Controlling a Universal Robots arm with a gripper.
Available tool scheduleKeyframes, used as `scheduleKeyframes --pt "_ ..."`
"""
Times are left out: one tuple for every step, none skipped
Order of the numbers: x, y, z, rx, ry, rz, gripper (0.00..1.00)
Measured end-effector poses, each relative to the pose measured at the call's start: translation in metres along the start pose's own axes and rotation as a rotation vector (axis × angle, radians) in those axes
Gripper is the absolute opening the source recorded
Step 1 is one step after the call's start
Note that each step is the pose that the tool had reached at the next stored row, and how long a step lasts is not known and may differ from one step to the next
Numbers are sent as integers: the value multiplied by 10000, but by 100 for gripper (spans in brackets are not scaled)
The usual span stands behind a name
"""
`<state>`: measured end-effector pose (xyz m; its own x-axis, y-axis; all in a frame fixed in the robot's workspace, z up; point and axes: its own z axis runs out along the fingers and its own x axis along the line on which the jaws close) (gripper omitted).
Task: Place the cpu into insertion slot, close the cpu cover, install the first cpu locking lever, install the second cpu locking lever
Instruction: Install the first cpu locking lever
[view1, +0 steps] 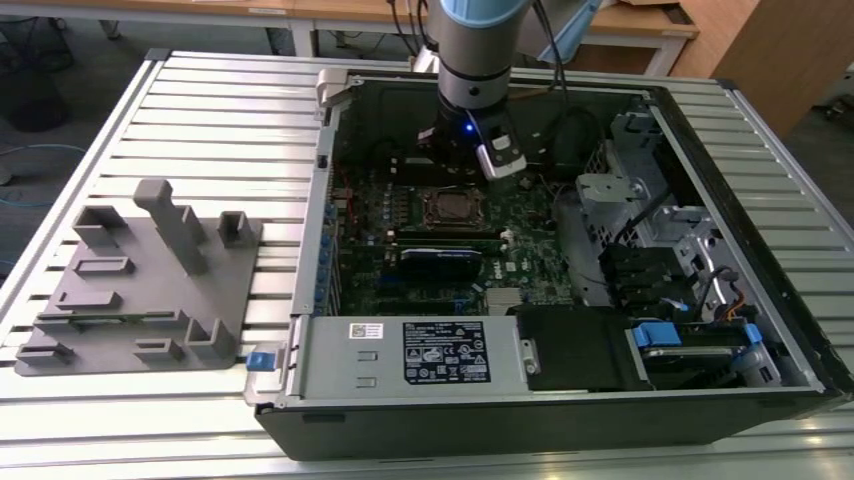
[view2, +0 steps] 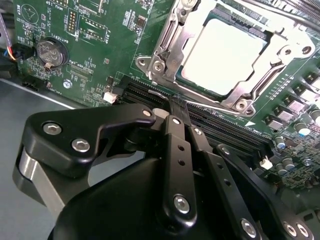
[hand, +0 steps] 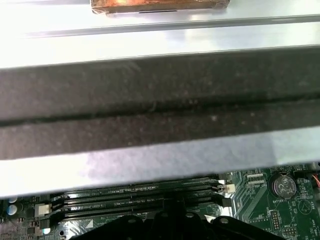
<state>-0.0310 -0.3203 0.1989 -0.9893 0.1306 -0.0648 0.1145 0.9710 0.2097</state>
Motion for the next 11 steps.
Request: scheduleKeyframes --pt "1 3 1 0 0 0 11" --pt "2 6 2 1 0 0 11" --pt "4 9 3 1 0 0 11" --pt "5 13 4 1 0 0 11" --pt "7 16 5 1 0 0 11" --pt "8 19 6 1 0 0 11" --pt "9 22 7 1 0 0 11" --pt "10 24 8 1 0 0 11" --pt "11 25 9 0 -1 -1 11" --pt "13 26 10 1 0 -1 11" --pt "13 26 10 5 0 -2 11"
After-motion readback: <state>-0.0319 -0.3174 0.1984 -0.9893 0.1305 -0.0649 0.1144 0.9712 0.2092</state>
